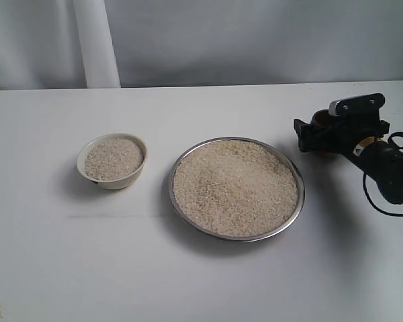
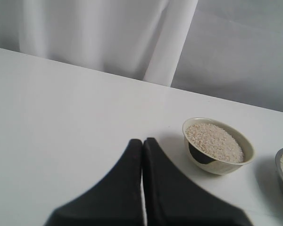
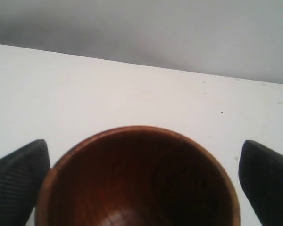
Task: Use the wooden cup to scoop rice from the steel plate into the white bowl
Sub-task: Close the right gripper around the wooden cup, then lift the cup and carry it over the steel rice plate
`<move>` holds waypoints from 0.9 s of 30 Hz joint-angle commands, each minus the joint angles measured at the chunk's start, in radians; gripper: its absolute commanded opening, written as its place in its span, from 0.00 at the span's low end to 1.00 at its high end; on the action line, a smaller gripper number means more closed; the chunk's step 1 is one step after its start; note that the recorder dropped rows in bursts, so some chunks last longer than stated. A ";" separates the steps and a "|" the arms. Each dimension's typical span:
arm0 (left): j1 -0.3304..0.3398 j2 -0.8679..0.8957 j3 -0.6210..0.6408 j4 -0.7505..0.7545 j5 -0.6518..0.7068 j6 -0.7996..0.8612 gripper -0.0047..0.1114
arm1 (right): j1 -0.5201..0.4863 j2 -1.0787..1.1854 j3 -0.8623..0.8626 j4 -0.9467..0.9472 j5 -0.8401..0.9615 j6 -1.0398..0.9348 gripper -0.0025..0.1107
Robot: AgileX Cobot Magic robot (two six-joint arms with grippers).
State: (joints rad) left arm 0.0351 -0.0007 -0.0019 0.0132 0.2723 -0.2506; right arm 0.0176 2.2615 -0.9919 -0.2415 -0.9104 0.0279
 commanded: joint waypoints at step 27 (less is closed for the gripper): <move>-0.005 0.001 0.002 -0.004 -0.007 -0.004 0.04 | -0.007 -0.024 -0.011 -0.098 0.110 0.199 0.09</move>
State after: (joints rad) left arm 0.0351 -0.0007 -0.0019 0.0132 0.2723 -0.2506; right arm 0.0176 2.2652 -1.0000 -0.2967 -0.8797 0.2126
